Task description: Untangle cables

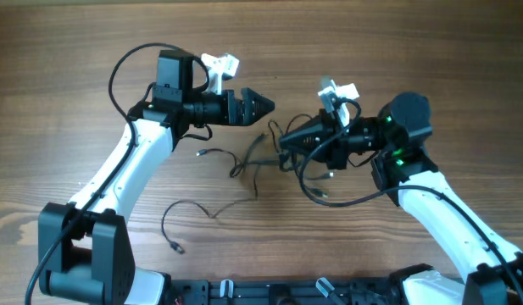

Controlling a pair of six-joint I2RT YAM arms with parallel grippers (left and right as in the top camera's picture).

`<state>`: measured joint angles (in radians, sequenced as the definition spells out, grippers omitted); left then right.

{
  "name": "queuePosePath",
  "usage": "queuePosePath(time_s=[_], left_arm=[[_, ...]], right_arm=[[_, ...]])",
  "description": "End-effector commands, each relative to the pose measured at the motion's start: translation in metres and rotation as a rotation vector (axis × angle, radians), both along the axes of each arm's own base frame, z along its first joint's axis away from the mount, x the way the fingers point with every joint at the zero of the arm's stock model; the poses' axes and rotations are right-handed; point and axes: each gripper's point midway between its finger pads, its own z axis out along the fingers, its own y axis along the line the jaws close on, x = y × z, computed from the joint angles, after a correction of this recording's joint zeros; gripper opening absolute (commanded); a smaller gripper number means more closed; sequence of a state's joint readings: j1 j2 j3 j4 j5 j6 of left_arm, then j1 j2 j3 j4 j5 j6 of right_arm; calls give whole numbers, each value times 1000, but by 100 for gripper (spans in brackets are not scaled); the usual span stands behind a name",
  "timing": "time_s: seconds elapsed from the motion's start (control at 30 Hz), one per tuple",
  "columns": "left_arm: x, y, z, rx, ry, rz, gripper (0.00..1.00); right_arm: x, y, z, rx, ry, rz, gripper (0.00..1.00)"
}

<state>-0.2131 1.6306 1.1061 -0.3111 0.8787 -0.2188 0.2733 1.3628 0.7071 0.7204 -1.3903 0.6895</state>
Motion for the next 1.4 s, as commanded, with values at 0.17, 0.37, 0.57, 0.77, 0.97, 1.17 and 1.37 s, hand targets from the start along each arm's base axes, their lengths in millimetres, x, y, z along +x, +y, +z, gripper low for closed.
queuePosePath(time_s=[0.17,0.37,0.57,0.77,0.97,1.17,1.37], left_arm=[[-25,-6,-4,25,-228,-268,98],[-27,-7,-35,33,-180,-311,99],[15,49,-61,166,-41,-27,100],[8,73,-20,-217,286,94,100],[-14,32,-8,-297,450,11,100],[-25,-29,-48,-23,427,53,100],[-28,-107,-46,104,106,11,100]], right_arm=[[-32,-5,20,-14,49,164,5],[-15,-2,29,22,82,60,4],[119,-31,5,136,369,-705,5],[163,-75,-38,57,439,-1086,5],[178,-87,-23,-164,447,-1192,5],[172,-143,8,-458,433,-1467,4],[159,-159,-14,-648,413,-1493,5]])
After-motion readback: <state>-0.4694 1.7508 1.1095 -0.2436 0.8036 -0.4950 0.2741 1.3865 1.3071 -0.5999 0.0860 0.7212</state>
